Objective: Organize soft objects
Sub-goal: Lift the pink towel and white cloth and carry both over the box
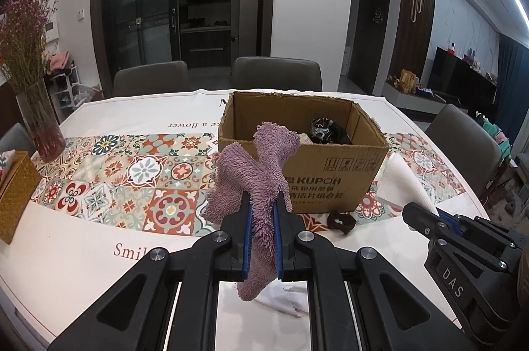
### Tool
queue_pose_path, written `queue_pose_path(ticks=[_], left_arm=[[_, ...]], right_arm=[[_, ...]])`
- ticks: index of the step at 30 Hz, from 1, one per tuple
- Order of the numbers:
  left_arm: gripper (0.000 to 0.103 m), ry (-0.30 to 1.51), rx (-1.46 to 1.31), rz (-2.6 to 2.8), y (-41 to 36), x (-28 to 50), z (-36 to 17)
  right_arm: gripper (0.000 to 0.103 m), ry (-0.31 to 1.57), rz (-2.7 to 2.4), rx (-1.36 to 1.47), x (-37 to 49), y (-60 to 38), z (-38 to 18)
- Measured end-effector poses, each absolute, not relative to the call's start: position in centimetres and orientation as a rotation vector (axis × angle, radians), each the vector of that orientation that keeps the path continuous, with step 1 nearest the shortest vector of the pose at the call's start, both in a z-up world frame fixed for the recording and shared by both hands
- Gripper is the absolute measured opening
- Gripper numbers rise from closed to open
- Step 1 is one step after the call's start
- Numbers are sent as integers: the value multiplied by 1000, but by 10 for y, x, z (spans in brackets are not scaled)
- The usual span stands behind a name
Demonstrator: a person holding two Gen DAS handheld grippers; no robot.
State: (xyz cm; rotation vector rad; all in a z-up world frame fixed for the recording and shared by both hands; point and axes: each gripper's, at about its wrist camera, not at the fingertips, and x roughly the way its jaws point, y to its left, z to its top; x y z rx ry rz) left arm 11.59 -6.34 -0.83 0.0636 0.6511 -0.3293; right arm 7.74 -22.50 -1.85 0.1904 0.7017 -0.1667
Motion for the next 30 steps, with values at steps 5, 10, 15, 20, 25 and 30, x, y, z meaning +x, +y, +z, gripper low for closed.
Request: queue_pose_path(ticks=[5, 10, 15, 20, 25, 30], left_arm=[[11, 640, 66, -338, -65, 123, 5], [11, 614, 72, -347, -69, 130, 23], [10, 586, 76, -344, -72, 141, 42], [10, 565, 75, -352, -78, 152, 60], [10, 554, 69, -358, -80, 166, 72], [10, 552, 66, -369, -84, 179, 80]], right_arm=[[7, 690, -157, 199, 86, -228, -9], [7, 669, -146, 208, 94, -230, 6], [7, 650, -141, 211, 103, -233, 21], [7, 628, -139, 209, 114, -236, 38], [7, 603, -137, 206, 125, -242, 54], [7, 589, -139, 202, 137, -246, 66]])
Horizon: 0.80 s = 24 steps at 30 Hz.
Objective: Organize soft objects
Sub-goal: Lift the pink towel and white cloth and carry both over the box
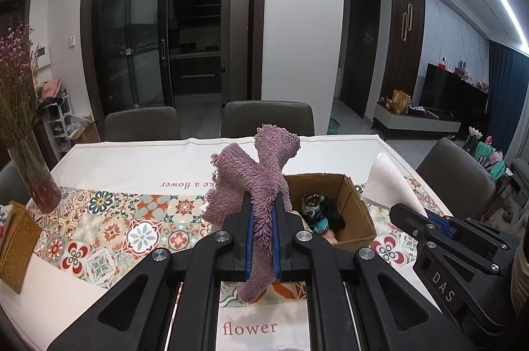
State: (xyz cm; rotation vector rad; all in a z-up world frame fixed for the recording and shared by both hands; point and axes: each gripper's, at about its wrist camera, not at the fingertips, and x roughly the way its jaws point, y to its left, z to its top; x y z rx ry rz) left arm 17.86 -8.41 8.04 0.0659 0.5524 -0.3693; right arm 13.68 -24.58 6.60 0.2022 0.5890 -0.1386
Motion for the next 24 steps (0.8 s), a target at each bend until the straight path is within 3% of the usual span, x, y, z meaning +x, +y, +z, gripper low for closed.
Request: queue_pose_path(ticks=[24], left_arm=[[10, 625, 52, -426, -103, 253, 66]], right_arm=[[7, 628, -140, 212, 204, -262, 62]])
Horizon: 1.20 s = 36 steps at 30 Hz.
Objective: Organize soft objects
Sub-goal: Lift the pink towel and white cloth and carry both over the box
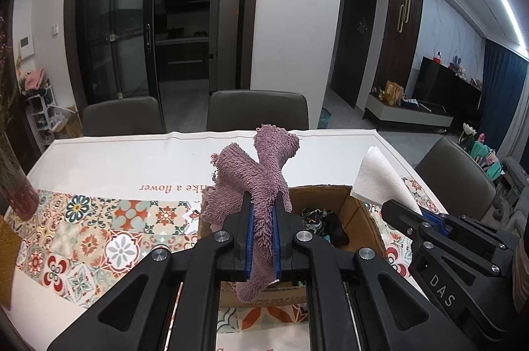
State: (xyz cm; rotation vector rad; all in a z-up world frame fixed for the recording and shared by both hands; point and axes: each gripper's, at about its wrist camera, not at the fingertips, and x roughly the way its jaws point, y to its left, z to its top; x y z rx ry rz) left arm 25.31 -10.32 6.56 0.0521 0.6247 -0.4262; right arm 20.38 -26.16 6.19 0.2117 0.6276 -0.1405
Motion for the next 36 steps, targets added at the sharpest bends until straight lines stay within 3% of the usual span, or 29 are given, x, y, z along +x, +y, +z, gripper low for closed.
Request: queue_pose_path(ticks=[36], left_arm=[[15, 850, 72, -465, -127, 314, -19]], right_arm=[[10, 822, -107, 269, 267, -275, -7]])
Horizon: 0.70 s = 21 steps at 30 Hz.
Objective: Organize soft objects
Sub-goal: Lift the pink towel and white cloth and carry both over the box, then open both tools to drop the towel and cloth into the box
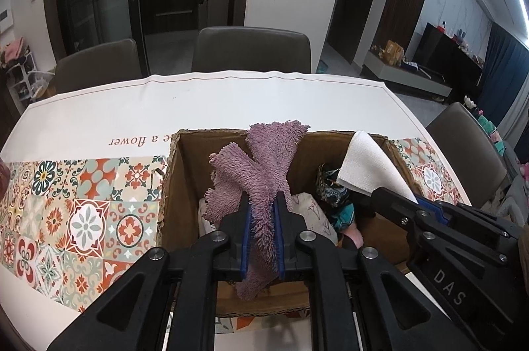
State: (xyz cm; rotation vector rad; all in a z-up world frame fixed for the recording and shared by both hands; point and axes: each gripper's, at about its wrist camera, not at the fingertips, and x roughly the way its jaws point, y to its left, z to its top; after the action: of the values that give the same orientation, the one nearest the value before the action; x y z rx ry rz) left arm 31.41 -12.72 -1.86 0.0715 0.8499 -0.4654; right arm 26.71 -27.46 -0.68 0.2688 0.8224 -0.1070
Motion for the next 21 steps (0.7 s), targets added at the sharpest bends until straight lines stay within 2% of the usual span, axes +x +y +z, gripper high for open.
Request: queue_pose_path(ticks=[5, 6, 7, 8, 9, 10, 15, 17, 21], left_arm=[[21, 855, 93, -448, -124, 314, -22], [23, 851, 97, -443, -124, 314, -22], [30, 847, 98, -437, -123, 314, -22], [36, 845, 98, -431, -122, 314, -21], [38, 840, 99, -422, -121, 314, -20], [43, 837, 100, -412, -120, 314, -19], [59, 829, 93, -369, -112, 316, -17], [70, 827, 95, -346, -110, 316, -16], [79, 826, 99, -312, -107, 314, -14]], right_arm=[[19, 829, -114, 270, 268, -274, -6], [27, 828, -117, 269, 268, -273, -5], [37, 826, -120, 271, 268, -274, -5], [42, 825, -123, 272, 268, -274, -4], [51, 823, -126, 273, 267, -274, -4], [54, 821, -133, 272, 267, -274, -3], [65, 820, -161, 287, 267, -281, -3], [66, 820, -162, 292, 267, -282, -3], [72, 819, -187, 289, 264, -285, -1]])
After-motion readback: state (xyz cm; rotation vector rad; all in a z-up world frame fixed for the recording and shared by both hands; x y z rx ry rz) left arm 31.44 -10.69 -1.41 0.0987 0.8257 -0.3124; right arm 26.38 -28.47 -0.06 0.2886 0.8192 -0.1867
